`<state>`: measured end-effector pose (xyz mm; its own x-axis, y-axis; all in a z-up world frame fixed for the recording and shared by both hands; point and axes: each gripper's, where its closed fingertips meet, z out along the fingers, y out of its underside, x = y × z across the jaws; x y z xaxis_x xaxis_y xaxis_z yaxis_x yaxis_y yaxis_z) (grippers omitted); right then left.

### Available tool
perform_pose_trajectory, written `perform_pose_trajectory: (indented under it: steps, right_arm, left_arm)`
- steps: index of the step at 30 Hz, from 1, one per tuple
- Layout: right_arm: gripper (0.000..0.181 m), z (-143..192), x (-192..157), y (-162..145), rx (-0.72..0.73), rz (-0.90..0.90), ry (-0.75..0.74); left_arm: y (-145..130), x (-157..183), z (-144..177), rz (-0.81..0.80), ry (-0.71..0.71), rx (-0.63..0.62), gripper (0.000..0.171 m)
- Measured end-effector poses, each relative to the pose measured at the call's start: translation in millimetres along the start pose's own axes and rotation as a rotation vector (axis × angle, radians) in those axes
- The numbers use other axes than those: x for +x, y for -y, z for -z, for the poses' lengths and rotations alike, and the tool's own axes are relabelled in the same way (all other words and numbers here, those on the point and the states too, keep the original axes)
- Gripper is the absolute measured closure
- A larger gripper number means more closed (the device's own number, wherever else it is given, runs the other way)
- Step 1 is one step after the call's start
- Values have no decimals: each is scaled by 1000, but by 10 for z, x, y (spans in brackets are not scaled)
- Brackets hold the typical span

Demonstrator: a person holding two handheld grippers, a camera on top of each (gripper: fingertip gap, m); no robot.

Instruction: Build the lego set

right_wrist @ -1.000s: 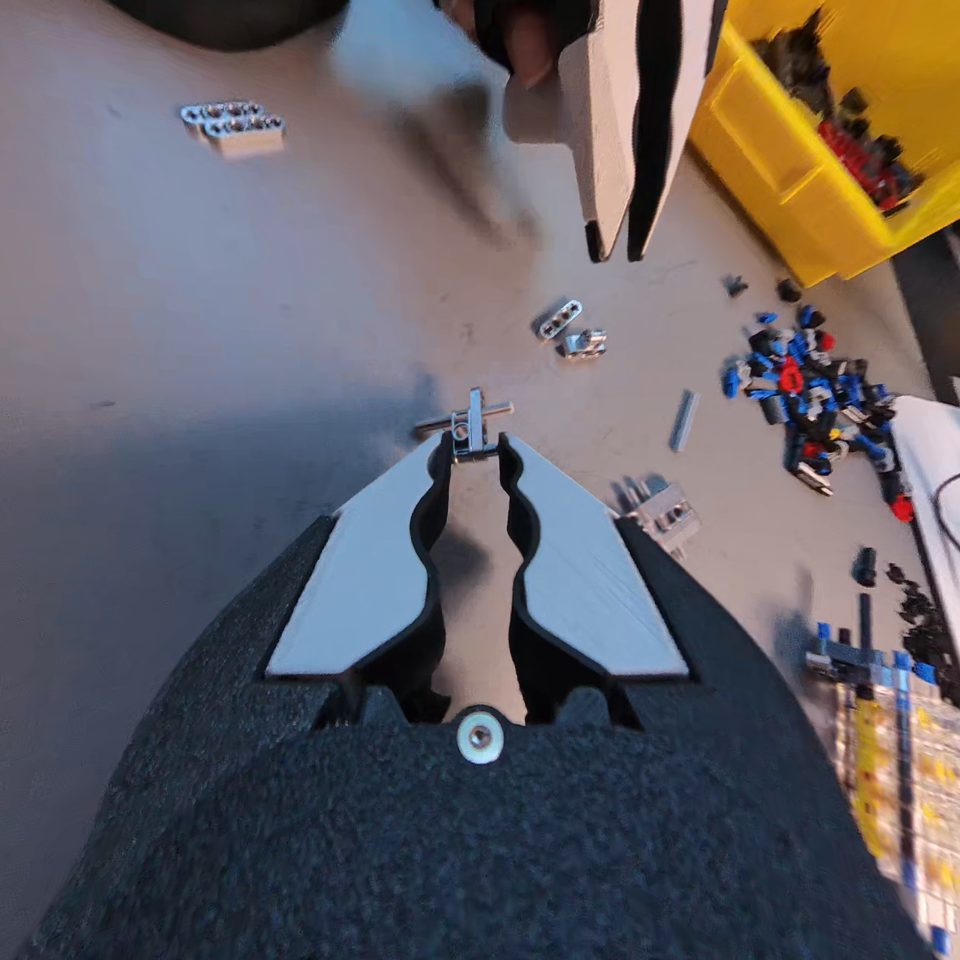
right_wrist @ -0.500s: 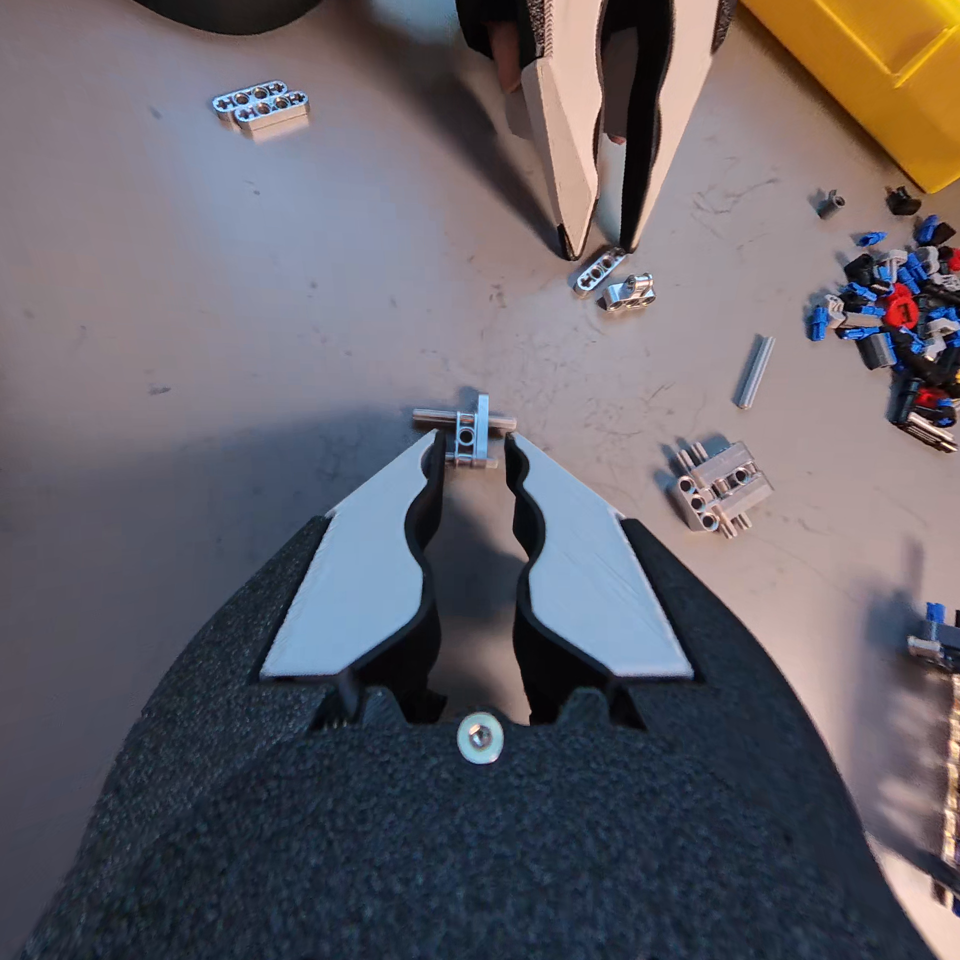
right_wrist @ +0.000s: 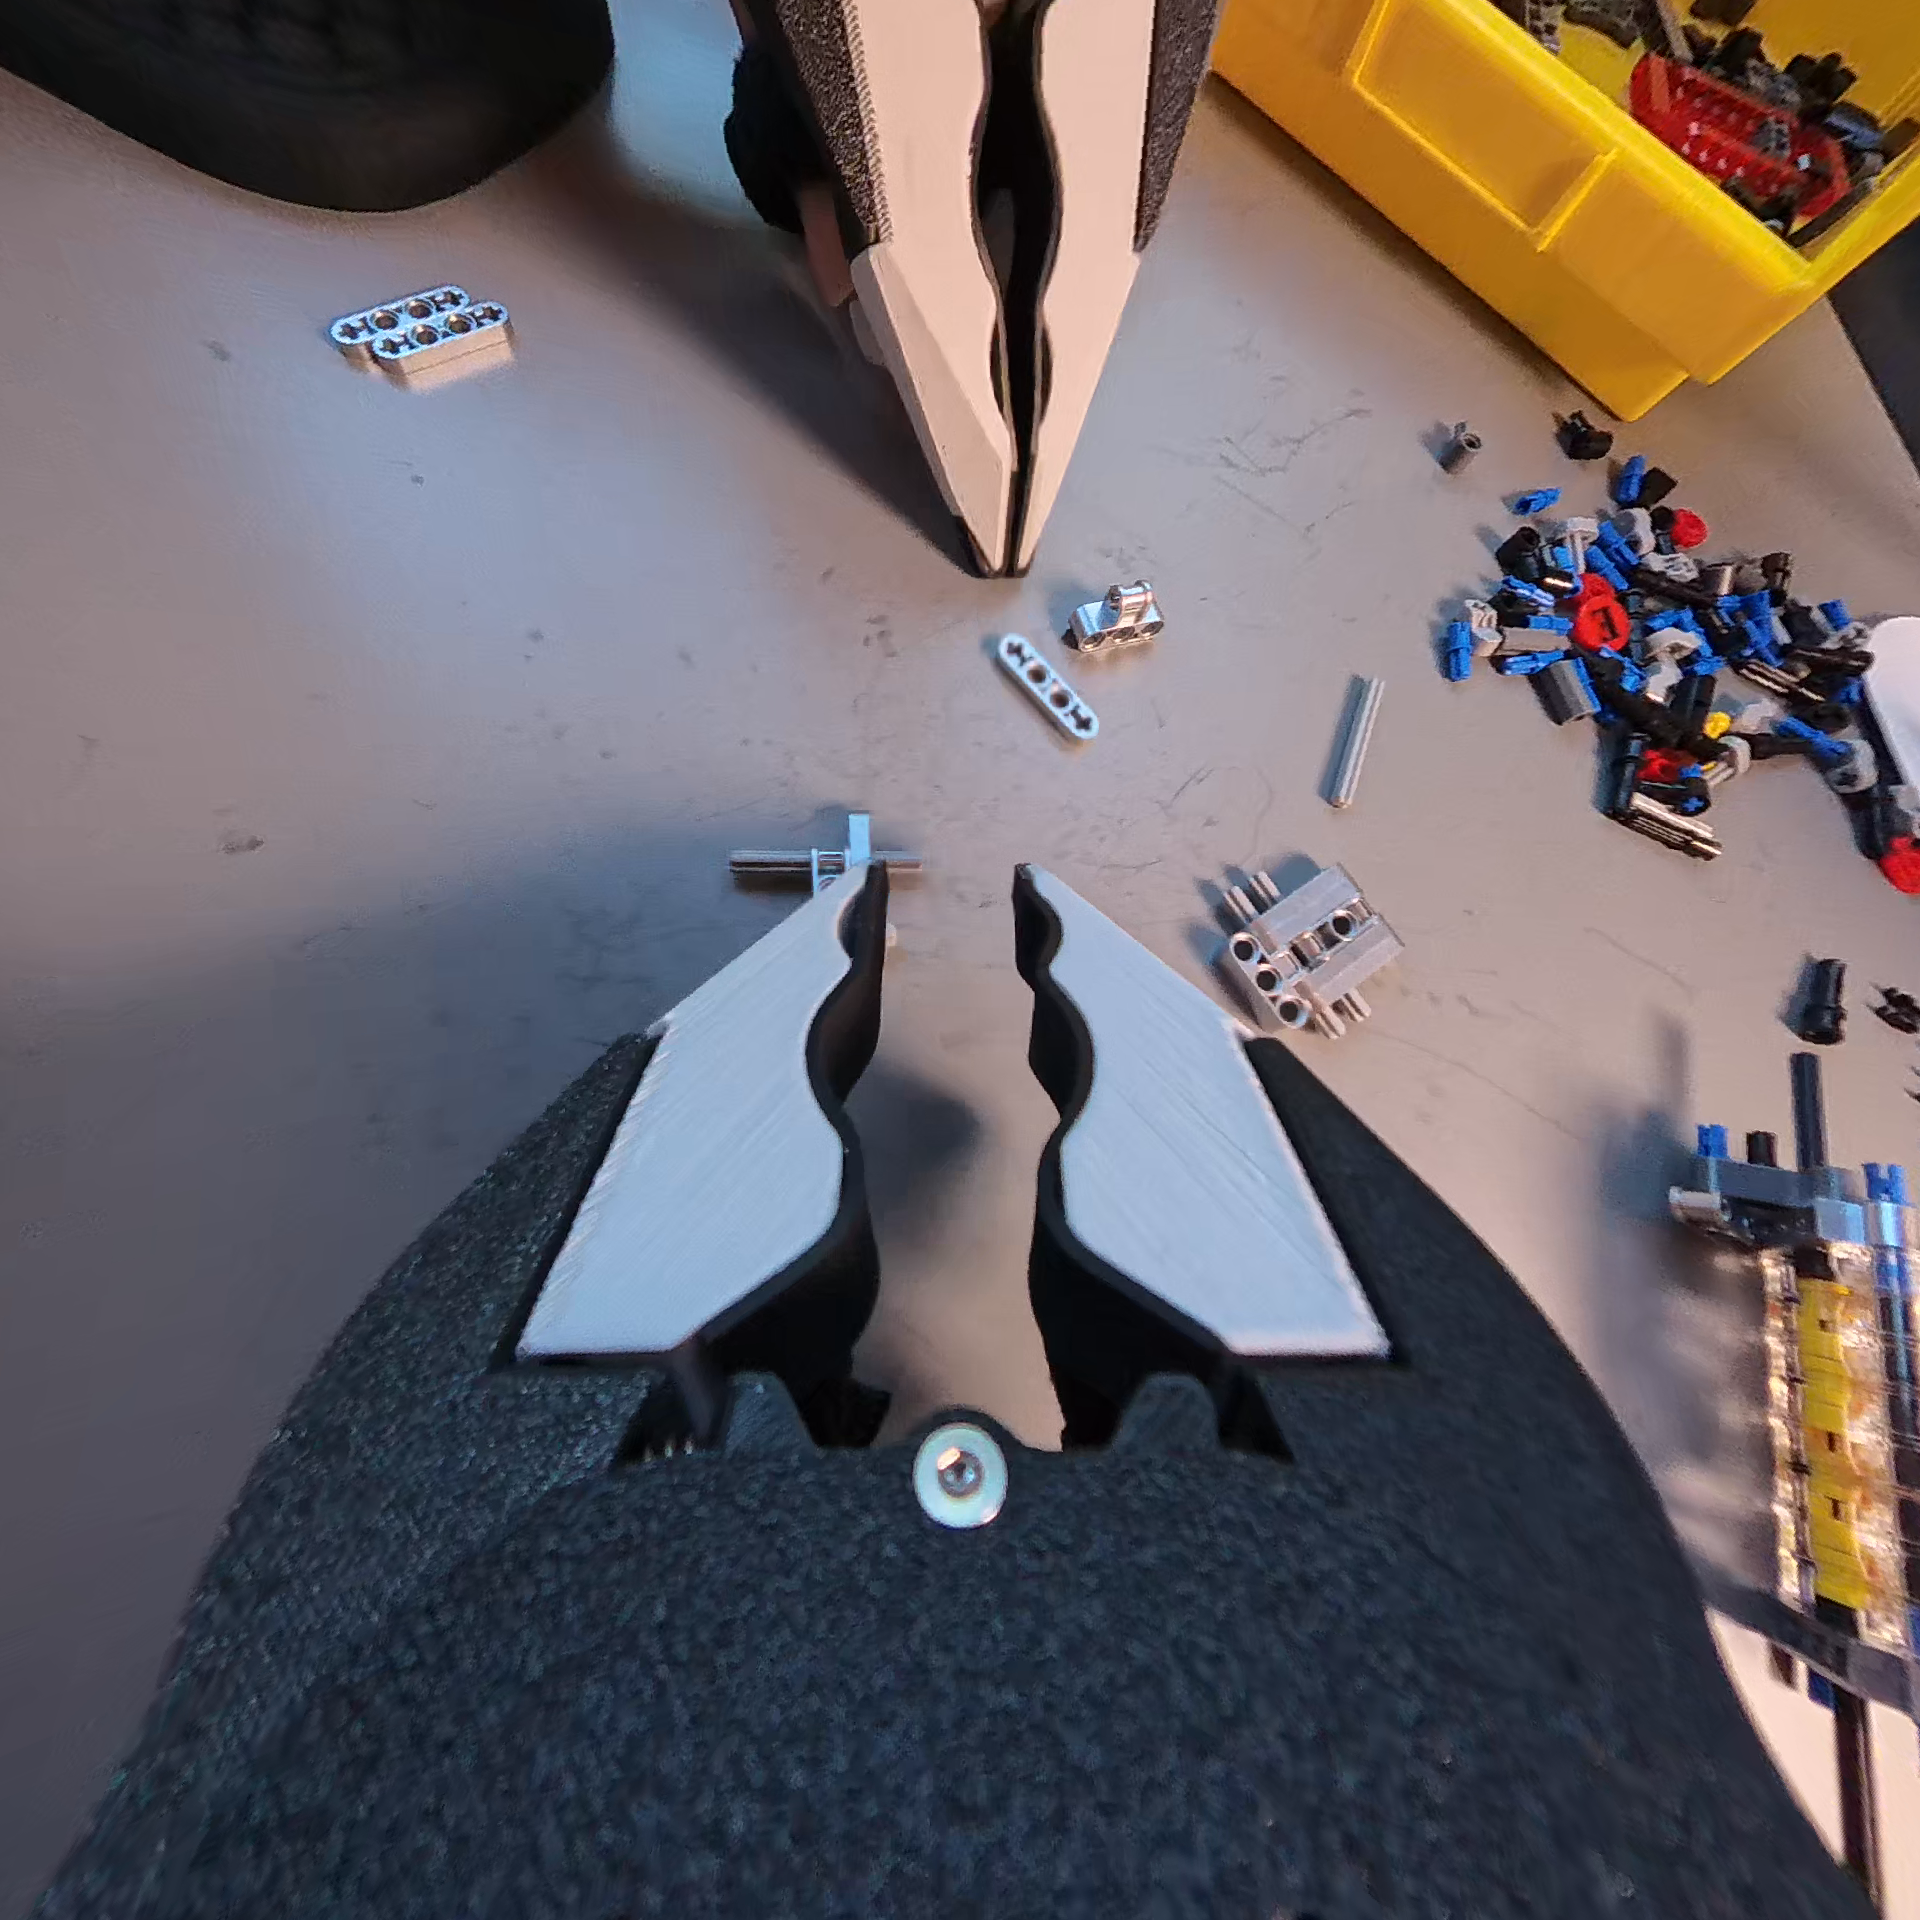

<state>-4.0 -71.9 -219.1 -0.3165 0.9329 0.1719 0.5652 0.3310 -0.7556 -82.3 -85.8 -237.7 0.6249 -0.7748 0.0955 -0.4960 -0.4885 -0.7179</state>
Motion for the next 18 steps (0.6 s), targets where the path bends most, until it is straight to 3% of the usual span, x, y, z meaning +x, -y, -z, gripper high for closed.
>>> perform_pose_trajectory:
  steps: [7, 11, 18]
  right_arm:
    - [159, 31, 128, -77, -9, 3, -45]
    - [159, 23, 160, -74, -5, -3, -60]
    - [159, 2, 157, -78, -13, 3, -65]
  left_arm:
    - [63, 93, -55, -8, -2, 1, 171]
    - [139, 95, -111, 52, 9, 28, 152]
    - [236, 87, -234, 85, 81, 42, 153]
